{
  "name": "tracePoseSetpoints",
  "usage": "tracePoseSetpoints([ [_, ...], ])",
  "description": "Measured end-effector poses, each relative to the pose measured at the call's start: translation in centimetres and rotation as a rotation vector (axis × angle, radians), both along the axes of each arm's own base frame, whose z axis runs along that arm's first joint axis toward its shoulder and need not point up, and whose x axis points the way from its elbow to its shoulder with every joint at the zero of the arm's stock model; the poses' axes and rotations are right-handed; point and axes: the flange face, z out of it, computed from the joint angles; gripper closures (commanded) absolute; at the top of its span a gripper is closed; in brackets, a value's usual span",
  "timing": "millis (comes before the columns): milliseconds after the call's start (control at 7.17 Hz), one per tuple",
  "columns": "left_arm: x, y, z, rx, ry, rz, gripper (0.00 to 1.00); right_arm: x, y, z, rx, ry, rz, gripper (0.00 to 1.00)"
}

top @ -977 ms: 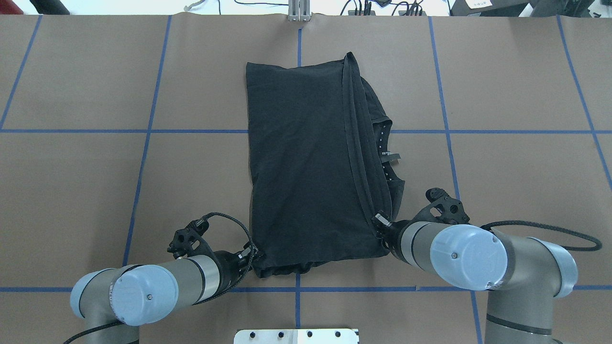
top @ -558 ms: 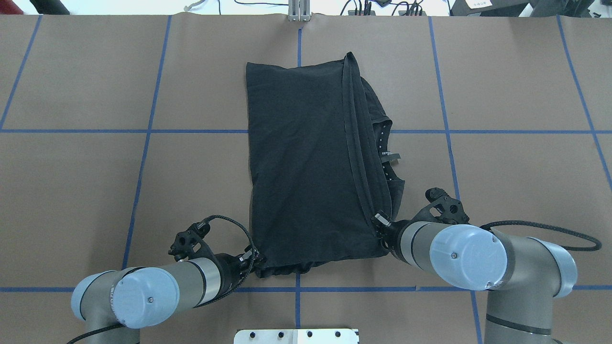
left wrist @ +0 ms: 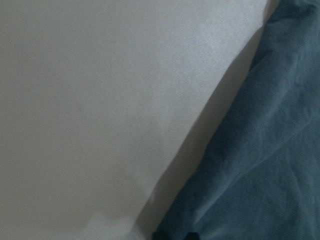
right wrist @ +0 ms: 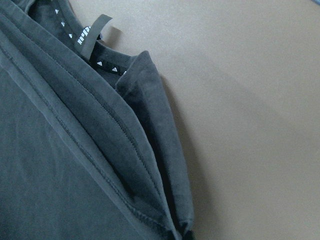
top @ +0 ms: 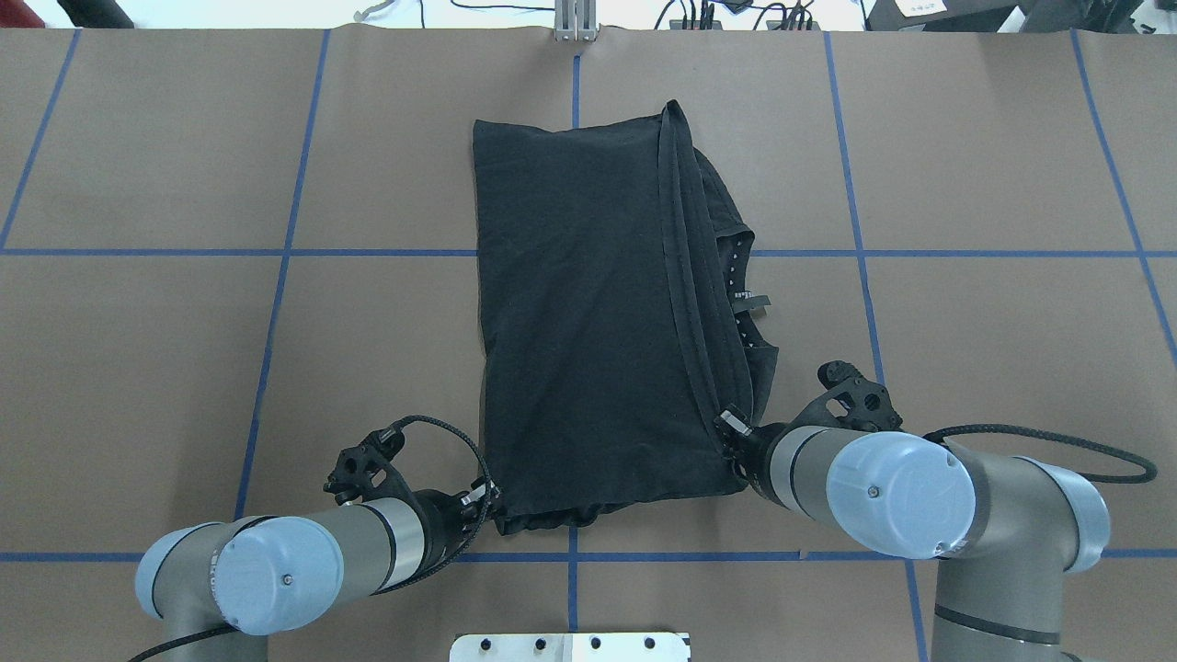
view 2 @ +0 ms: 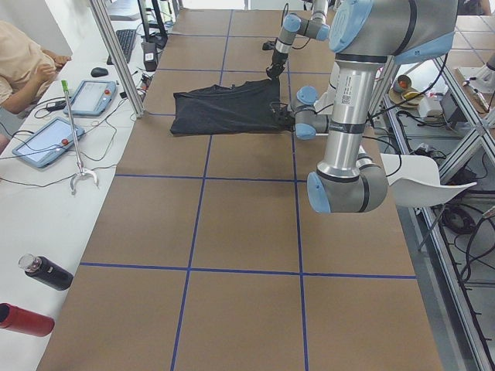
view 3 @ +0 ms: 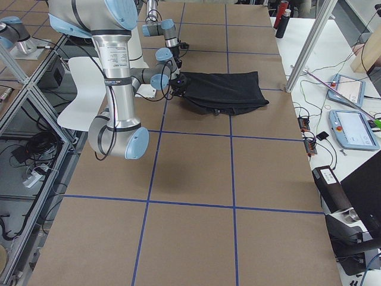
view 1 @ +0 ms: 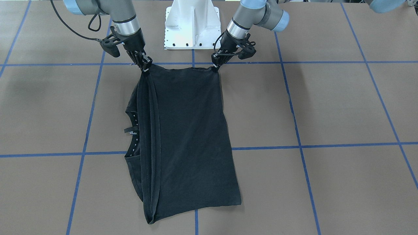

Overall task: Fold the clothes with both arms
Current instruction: 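Grasp both near corners with the left and right grippers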

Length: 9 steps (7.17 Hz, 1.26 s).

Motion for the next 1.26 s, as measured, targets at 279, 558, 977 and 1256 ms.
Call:
tracePoseSetpoints([
  [279, -1.7, 0.4, -1.3, -0.007, 0.003, 0.022, 1.0, 0.6, 0.2, -0.5, 0.0, -0.013, -0.003, 1.0],
  [558, -6.0, 1.4, -1.6, -0.011, 0.009, 0.06, 1.0, 2.7, 1.6, -1.4, -0.048, -0.055, -0.053, 1.0],
  [977, -10.3, 3.1, -3.4, -0.022, 0.063, 0.18, 1.0, 5.3, 4.4, -3.7, -0.217, -0.153, -0.178, 1.0],
  [1256, -12.4, 3.3, -5.8, -0.029, 0.124, 0.261, 1.0, 6.2, 5.1, -4.8, -0.249, -0.185, -0.221, 1.0],
])
